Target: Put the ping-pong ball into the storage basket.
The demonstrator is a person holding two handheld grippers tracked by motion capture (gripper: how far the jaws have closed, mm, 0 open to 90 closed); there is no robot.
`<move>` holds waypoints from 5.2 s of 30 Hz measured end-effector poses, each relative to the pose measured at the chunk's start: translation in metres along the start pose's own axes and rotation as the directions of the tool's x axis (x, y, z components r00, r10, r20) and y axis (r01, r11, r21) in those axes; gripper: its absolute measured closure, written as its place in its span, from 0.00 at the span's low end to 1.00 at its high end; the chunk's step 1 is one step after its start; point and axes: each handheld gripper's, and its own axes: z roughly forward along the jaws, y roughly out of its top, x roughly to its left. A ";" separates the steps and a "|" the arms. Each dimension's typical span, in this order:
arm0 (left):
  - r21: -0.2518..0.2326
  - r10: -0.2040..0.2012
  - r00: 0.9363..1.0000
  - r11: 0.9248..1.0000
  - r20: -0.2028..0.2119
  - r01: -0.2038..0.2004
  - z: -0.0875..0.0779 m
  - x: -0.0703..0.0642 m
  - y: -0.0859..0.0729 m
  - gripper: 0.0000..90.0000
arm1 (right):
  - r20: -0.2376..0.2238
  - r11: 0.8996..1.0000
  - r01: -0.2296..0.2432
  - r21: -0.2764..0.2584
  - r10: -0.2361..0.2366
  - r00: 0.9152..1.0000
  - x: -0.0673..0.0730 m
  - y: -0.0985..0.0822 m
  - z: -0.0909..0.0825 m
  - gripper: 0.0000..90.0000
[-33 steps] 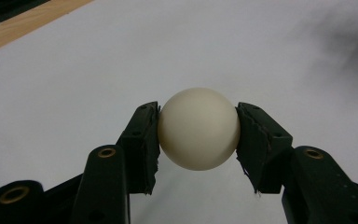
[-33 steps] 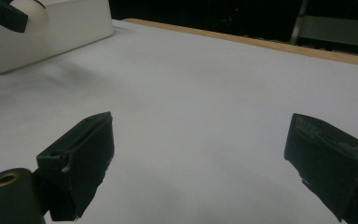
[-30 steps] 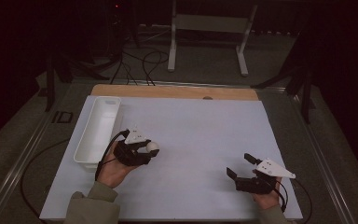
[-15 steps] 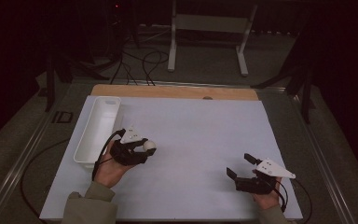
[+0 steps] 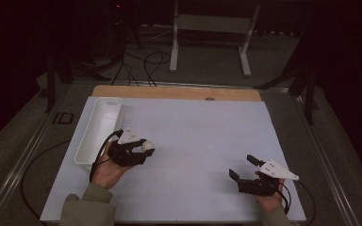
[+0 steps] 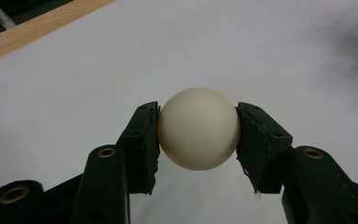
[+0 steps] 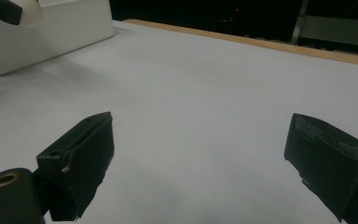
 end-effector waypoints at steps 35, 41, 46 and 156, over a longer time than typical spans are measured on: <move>-0.010 -0.016 1.000 1.000 -0.025 0.016 -0.010 0.008 -0.001 0.57 | -0.001 1.000 -0.002 0.000 0.002 1.000 0.000 0.000 0.000 0.09; -0.013 -0.020 0.999 1.000 -0.032 0.020 -0.013 0.010 -0.001 0.57 | -0.001 1.000 -0.004 0.001 0.004 1.000 0.000 0.000 0.000 0.09; -0.015 -0.025 0.999 1.000 -0.040 0.024 -0.014 0.011 -0.002 0.57 | -0.001 1.000 -0.003 0.001 0.003 1.000 0.000 0.000 0.000 0.09; -0.045 -0.096 0.984 0.995 -0.150 0.090 -0.043 0.033 -0.020 0.57 | 0.002 1.000 -0.004 0.002 0.004 1.000 0.000 0.000 0.000 0.09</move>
